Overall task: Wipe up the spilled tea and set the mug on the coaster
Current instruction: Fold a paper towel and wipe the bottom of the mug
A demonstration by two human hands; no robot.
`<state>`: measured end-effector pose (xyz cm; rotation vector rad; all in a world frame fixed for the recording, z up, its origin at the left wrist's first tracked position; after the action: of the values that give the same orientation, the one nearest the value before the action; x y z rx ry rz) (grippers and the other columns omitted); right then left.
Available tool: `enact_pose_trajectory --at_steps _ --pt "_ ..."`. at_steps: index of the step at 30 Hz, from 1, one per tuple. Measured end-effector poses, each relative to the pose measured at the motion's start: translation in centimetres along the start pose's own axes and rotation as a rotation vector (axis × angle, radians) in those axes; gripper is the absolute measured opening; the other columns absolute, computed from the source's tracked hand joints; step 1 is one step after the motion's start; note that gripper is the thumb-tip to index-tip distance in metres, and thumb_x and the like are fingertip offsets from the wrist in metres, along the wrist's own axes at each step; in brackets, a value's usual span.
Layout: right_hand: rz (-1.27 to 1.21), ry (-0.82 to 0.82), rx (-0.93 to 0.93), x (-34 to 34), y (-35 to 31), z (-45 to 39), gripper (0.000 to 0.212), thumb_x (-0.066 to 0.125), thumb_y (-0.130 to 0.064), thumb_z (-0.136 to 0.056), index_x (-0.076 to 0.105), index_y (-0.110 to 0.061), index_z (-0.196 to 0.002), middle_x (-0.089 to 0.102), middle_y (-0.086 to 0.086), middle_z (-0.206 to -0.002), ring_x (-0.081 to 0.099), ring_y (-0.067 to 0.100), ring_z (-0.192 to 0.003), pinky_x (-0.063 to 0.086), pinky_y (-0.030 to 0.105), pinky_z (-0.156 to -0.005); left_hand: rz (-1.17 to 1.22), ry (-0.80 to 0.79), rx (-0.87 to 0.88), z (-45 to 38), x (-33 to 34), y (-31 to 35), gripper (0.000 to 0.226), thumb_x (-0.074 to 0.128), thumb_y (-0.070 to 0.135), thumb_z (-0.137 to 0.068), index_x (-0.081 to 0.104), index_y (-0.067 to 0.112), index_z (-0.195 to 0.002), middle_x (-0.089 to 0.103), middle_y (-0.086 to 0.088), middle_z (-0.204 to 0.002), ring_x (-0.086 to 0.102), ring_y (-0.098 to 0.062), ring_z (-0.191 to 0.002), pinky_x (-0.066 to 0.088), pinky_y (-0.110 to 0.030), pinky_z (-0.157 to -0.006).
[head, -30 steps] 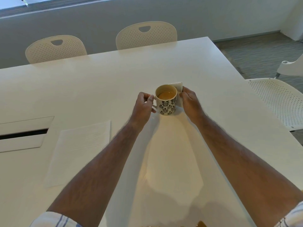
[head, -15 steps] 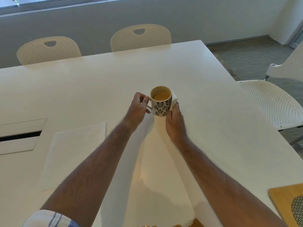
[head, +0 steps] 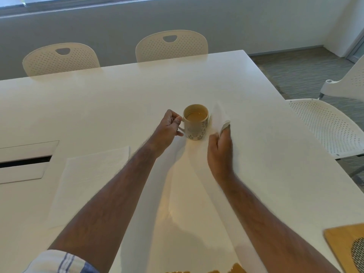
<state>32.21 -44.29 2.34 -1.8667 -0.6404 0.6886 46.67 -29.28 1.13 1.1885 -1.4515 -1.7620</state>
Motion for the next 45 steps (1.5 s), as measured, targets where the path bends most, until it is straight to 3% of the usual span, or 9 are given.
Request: enact_pose_trajectory --at_steps 2,4,7,14,24,31,36,42,45 --pt "0.005 0.053 0.02 -0.6 0.0 -2.2 0.056 0.04 -0.001 -0.1 0.033 0.003 -0.155 0.064 -0.008 -0.12 0.055 -0.028 -0.094 0.037 -0.006 -0.073 0.016 -0.012 -0.007 0.0 0.1 0.0 0.014 0.038 0.019 -0.114 0.049 0.015 -0.107 0.053 -0.002 -0.097 0.057 -0.013 -0.089 0.058 -0.029 -0.077" --pt "0.038 0.022 0.085 0.4 0.4 -3.8 0.053 0.04 -0.003 -0.102 0.035 0.0 -0.154 0.063 0.001 -0.121 0.062 -0.017 -0.098 0.041 -0.003 -0.072 0.015 -0.02 -0.01 0.2 0.1 0.1 0.013 0.038 0.019 -0.114 0.049 0.014 -0.108 0.053 -0.003 -0.098 0.057 -0.014 -0.089 0.058 -0.031 -0.08" --pt "0.078 -0.105 0.141 2.9 1.4 -4.2 0.041 0.038 -0.006 -0.103 0.049 -0.004 -0.143 0.069 0.009 -0.11 0.068 0.018 -0.095 0.057 0.029 -0.072 0.011 -0.021 -0.002 0.2 0.1 0.2 0.013 0.038 0.02 -0.114 0.049 0.014 -0.108 0.054 -0.003 -0.099 0.058 -0.015 -0.092 0.057 -0.033 -0.081" --pt "0.101 -0.1 0.178 3.3 1.8 -1.9 0.044 0.038 -0.005 -0.105 0.046 -0.006 -0.148 0.068 0.014 -0.124 0.067 0.025 -0.111 0.062 0.043 -0.086 0.01 -0.016 0.015 0.3 0.0 0.4 0.014 0.039 0.02 -0.114 0.049 0.012 -0.109 0.055 -0.002 -0.098 0.058 -0.016 -0.094 0.057 -0.036 -0.085" --pt "-0.024 0.028 0.363 4.9 1.6 2.9 0.054 0.041 0.001 -0.105 0.034 -0.007 -0.158 0.054 0.014 -0.149 0.054 0.028 -0.136 0.052 0.041 -0.109 -0.03 -0.029 0.003 0.3 -0.1 0.6 0.014 0.039 0.02 -0.114 0.049 0.01 -0.112 0.057 -0.006 -0.104 0.059 -0.017 -0.098 0.057 -0.03 -0.083" --pt "-0.078 0.043 0.444 5.8 1.0 5.7 0.055 0.046 -0.01 -0.107 0.031 -0.016 -0.16 0.049 0.006 -0.156 0.052 0.026 -0.139 0.05 0.033 -0.107 0.008 -0.038 -0.027 0.1 -0.1 0.1 0.014 0.04 0.02 -0.114 0.051 0.011 -0.112 0.06 -0.008 -0.107 0.061 -0.019 -0.101 0.057 -0.03 -0.084" --pt "-0.215 0.104 0.408 3.5 0.4 5.7 0.047 0.049 -0.012 -0.104 0.045 -0.017 -0.151 0.059 -0.004 -0.142 0.06 0.019 -0.129 0.052 0.019 -0.099 0.021 -0.037 -0.051 -0.3 -0.4 -0.4 0.014 0.045 0.022 -0.113 0.055 0.013 -0.11 0.061 -0.005 -0.104 0.061 -0.016 -0.097 0.056 -0.03 -0.081" --pt "-0.327 0.189 0.411 0.2 1.7 1.9 0.048 0.047 0.0 -0.097 0.056 -0.015 -0.142 0.069 0.001 -0.131 0.069 0.02 -0.116 0.06 0.043 -0.096 0.043 -0.014 -0.062 -0.2 -0.6 -0.8 0.02 0.045 0.026 -0.112 0.058 0.01 -0.114 0.064 -0.005 -0.102 0.061 -0.015 -0.096 0.056 -0.032 -0.082" --pt "-0.238 0.129 0.398 0.7 1.5 0.9 0.036 0.044 -0.001 -0.098 0.058 -0.016 -0.128 0.071 -0.002 -0.116 0.069 0.021 -0.107 0.063 0.033 -0.088 0.069 -0.008 -0.065 0.0 -0.1 -1.2 0.025 0.042 0.03 -0.113 0.056 0.008 -0.115 0.067 -0.007 -0.105 0.064 -0.015 -0.096 0.056 -0.031 -0.081"
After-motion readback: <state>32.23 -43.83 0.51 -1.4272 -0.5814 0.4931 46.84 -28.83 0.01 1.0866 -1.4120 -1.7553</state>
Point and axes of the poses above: each hand's wrist, its own z-axis away from the middle knuckle, its own x-axis out of the palm, y = z × x, the point moved 10 cm from there along -z, towards the middle knuckle
